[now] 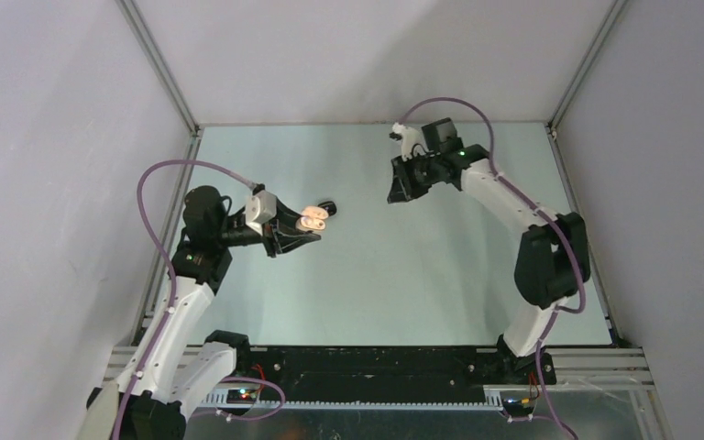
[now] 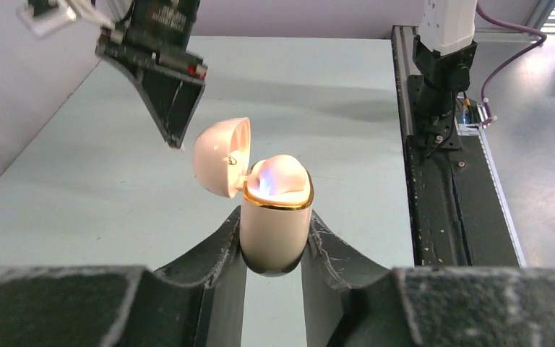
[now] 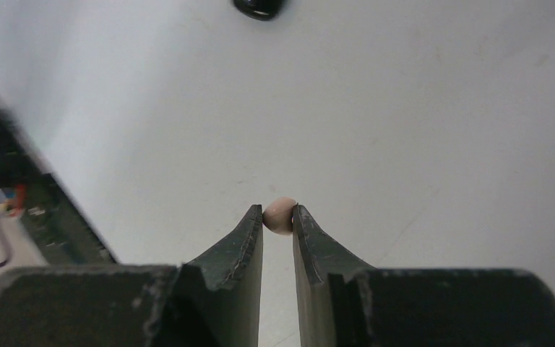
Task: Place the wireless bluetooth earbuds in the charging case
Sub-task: Place the right earbud at the center of the board.
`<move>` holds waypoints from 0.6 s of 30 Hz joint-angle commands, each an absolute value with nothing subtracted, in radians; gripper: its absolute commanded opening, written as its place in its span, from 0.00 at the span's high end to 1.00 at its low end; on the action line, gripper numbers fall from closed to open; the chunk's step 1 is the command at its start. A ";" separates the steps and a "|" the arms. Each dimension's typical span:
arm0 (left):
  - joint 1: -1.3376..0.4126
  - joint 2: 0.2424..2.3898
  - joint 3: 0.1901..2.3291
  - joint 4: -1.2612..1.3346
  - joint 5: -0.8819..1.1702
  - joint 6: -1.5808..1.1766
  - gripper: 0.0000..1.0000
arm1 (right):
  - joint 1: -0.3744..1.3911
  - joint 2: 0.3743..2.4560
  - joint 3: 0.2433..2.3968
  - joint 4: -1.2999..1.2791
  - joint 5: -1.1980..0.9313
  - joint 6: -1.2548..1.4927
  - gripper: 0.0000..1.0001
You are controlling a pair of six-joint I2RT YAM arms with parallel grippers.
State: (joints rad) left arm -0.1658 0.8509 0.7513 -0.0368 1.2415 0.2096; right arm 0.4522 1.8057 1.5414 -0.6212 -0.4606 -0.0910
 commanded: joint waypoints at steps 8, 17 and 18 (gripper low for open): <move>-0.197 0.900 0.747 0.039 1.238 0.167 0.89 | 0.293 1.777 1.325 -0.354 -1.013 0.172 0.75; -0.203 0.891 0.743 0.045 1.224 0.161 0.88 | 0.274 1.964 1.259 -0.227 -0.988 0.265 0.73; -0.204 0.892 0.743 0.046 1.224 0.160 0.88 | 0.274 1.971 1.259 -0.227 -0.986 0.268 0.73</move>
